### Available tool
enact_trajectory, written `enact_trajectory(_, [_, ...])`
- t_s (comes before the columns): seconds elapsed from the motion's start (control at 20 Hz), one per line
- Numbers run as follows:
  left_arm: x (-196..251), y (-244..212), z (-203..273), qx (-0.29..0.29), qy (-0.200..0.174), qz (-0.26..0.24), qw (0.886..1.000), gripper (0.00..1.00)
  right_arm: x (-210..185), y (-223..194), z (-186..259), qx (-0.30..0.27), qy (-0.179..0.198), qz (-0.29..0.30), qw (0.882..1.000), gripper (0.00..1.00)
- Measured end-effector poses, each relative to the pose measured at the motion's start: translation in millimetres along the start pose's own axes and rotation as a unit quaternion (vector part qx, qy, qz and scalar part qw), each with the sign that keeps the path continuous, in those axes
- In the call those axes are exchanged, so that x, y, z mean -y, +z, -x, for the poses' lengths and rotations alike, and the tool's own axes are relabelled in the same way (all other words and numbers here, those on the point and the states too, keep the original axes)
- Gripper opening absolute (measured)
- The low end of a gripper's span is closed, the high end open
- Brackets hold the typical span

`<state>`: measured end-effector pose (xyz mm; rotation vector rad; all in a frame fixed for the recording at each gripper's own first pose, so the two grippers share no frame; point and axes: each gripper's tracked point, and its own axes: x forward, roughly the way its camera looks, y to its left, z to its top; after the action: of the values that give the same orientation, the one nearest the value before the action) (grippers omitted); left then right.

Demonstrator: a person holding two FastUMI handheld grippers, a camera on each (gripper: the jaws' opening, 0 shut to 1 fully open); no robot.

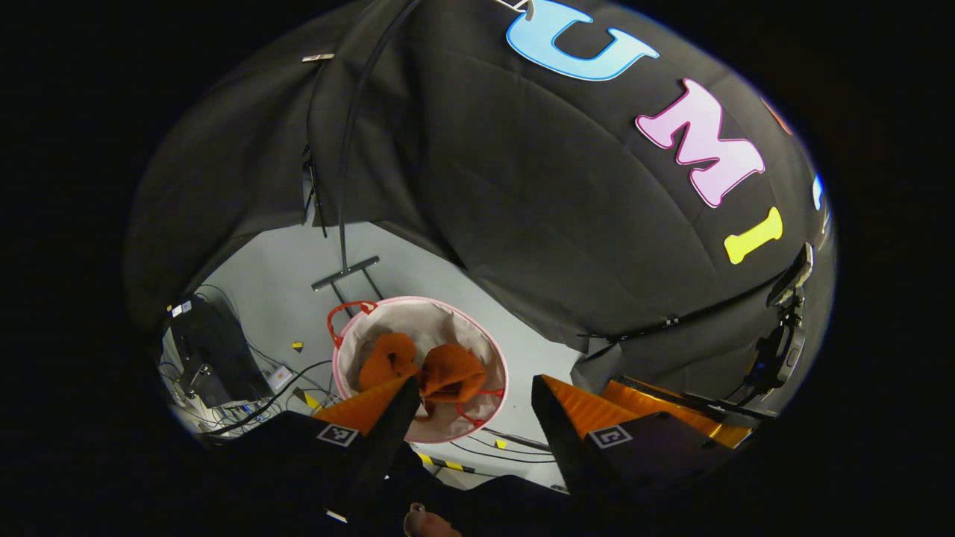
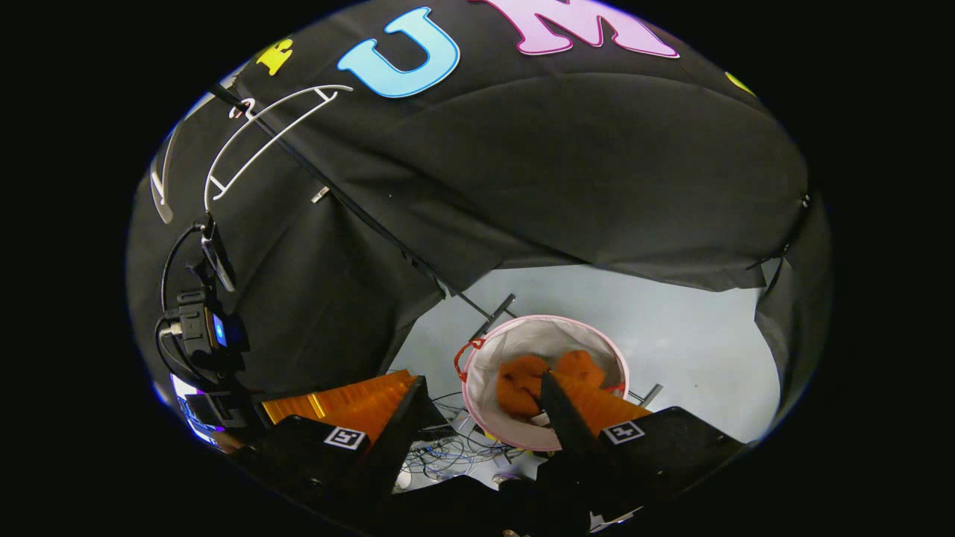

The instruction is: Grasp the clothes on the hanger with both hands and then place them into the laundry hamper below.

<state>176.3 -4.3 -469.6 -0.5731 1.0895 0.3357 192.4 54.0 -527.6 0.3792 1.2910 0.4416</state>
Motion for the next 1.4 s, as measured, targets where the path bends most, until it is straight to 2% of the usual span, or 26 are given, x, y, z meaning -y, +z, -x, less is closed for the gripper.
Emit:
enact_trajectory(0.45, [-2,-14,21,-0.005,-0.020,-0.007,1.000,0.96,-13,-12,16,0.015,-0.004,-0.005,1.000,0.99])
enact_trajectory(0.65, [1,-15,45,0.019,-0.047,-0.024,0.998,0.96,-30,-25,39,0.038,-0.008,-0.006,0.999,0.99])
enact_trajectory(0.7, [1,-16,55,0.025,-0.057,-0.030,0.998,0.99,-35,-28,45,0.048,-0.010,-0.006,0.999,0.99])
enact_trajectory(0.8, [-4,-20,75,0.033,-0.072,-0.045,0.996,0.96,-48,-36,63,0.067,-0.016,-0.008,0.998,0.99])
enact_trajectory(1.2, [-43,-35,160,0.066,-0.123,-0.122,0.983,0.96,-119,-96,121,0.147,-0.042,-0.009,0.988,0.99])
enact_trajectory(1.4, [-56,-46,205,0.078,-0.155,-0.161,0.972,0.96,-147,-122,154,0.193,-0.057,-0.018,0.979,0.99])
